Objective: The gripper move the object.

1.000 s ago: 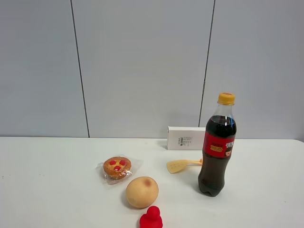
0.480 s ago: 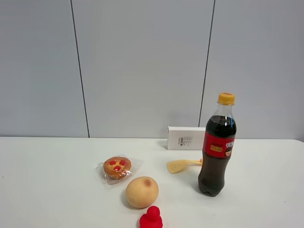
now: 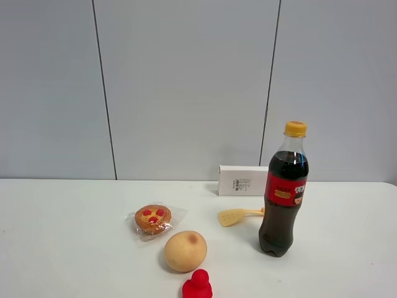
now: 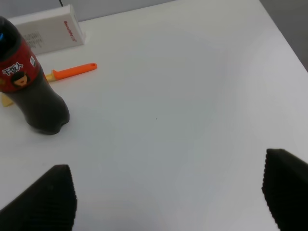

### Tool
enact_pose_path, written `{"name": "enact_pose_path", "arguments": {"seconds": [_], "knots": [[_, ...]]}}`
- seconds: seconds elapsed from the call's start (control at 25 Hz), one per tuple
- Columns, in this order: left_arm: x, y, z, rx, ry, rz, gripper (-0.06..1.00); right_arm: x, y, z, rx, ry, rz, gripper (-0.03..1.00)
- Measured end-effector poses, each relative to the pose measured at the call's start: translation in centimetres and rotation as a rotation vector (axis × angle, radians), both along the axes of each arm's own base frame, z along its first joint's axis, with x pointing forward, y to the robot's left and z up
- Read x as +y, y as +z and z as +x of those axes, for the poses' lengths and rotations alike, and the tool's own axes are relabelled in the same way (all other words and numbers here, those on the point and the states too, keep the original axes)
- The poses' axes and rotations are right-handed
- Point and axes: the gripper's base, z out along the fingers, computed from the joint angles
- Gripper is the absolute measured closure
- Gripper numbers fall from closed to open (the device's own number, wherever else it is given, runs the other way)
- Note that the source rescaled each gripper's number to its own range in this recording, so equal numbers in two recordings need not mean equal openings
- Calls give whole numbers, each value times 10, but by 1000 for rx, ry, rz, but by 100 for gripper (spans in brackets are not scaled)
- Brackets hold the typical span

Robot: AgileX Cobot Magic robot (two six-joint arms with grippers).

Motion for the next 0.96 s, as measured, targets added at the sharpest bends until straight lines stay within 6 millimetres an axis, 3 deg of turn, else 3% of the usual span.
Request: {"name": "enact_pose_path", "arguments": {"seconds": [0.8,0.96], "knots": [[0,-3,4,-17,-1,5,-6,0,0,0,0,0,0,-3],[0,-3,4,-17,-1,4,4,0,0,0,0,0,0,-3]]}}
